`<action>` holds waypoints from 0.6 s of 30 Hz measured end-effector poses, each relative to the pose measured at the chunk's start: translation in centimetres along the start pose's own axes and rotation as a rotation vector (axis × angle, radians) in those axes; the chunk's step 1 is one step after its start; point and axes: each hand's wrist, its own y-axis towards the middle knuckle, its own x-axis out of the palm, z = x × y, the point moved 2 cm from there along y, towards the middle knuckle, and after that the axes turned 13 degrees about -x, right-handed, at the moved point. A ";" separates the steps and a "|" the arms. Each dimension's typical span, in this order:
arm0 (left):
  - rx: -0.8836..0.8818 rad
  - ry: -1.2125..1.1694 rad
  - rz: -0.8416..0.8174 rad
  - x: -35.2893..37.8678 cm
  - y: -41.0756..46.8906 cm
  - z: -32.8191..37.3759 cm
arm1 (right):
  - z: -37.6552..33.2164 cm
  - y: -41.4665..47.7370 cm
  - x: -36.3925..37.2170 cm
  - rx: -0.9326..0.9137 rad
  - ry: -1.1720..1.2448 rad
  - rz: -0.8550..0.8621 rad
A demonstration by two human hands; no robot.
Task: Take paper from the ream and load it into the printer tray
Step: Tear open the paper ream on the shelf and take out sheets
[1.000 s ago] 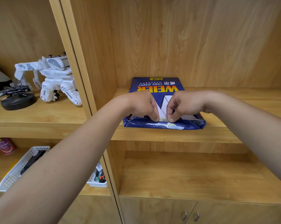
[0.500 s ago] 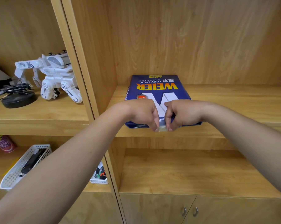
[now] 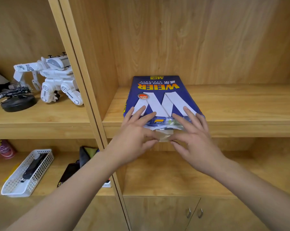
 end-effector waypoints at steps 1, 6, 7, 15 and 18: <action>0.032 0.015 0.069 0.5 -0.7 -0.1 | -0.3 -0.5 0.1 -0.010 -0.008 0.039; 0.039 -0.105 0.310 2.3 -3.3 0.3 | -1.6 -3.0 0.9 -0.006 0.016 0.184; 0.019 -0.140 0.339 2.7 -3.8 0.3 | -1.9 -3.4 1.1 -0.002 0.028 0.205; -0.103 -0.257 0.287 6.0 -7.2 0.7 | -3.2 -7.6 3.8 0.096 0.115 0.101; -0.122 -0.256 0.216 6.8 -8.3 0.9 | -3.4 -8.8 4.5 0.128 0.157 0.061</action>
